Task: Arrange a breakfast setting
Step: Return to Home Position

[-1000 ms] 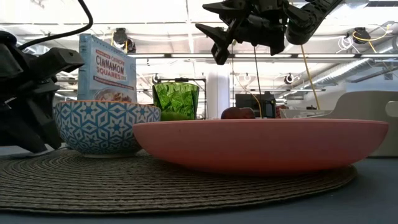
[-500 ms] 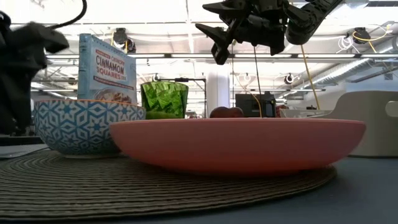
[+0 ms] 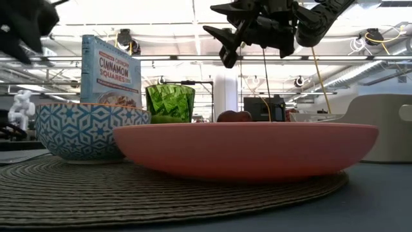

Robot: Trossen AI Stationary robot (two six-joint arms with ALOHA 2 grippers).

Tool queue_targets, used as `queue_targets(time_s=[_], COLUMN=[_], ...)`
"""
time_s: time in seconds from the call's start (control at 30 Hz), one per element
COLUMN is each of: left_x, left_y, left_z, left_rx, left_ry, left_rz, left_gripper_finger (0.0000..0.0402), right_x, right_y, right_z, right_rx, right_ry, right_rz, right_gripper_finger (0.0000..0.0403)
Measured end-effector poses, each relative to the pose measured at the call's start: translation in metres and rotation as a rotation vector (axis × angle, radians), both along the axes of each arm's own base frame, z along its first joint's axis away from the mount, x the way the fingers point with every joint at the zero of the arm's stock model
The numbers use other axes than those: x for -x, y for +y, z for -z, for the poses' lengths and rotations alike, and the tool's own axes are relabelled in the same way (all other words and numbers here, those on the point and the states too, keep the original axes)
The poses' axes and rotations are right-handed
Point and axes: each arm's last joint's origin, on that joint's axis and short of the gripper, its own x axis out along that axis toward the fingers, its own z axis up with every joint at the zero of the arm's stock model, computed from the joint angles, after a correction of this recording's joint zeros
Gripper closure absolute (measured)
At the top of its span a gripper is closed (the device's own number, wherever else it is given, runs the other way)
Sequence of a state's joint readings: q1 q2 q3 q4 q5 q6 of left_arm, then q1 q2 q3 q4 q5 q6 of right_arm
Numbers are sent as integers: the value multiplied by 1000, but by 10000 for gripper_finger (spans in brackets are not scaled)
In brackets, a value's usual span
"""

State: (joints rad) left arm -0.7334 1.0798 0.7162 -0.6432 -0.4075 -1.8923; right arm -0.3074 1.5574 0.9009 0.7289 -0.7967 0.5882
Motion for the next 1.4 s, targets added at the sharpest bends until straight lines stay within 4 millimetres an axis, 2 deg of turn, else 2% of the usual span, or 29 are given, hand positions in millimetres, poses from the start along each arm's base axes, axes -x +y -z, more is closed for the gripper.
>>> queue_targets(time_s=[0.13, 0.23, 0.5, 0.73, 1.03, 1.2, 1.4], left_x=[8, 9, 1, 7, 50, 75, 93], left_y=[10, 21, 52, 84, 111, 118, 123], left_z=[-23, -40, -83, -118, -134, -135, -133], left_rx=[-44, -156, -695, -1113, -1345, -1392, -1444], left_ry=[-155, -301, -598, -714, -691, -687, -680], left_rz=[108, 155, 263, 194, 135, 137, 150], left_gripper_finger=[305, 305, 305, 305, 305, 305, 305], right_x=[5, 12, 38, 67, 105, 125, 144], right_y=[-6, -11, -21, -28, -30, -27, -19], right_z=[-3, -11, -49, -78, -102, -111, -120], right_rx=[0, 9, 145, 190, 255, 279, 284], right_ry=[-6, -29, -194, -264, -283, -271, -272], right_rz=[-50, -56, 61, 138, 222, 260, 280], right_gripper_finger=[227, 228, 269, 321, 397, 398, 401])
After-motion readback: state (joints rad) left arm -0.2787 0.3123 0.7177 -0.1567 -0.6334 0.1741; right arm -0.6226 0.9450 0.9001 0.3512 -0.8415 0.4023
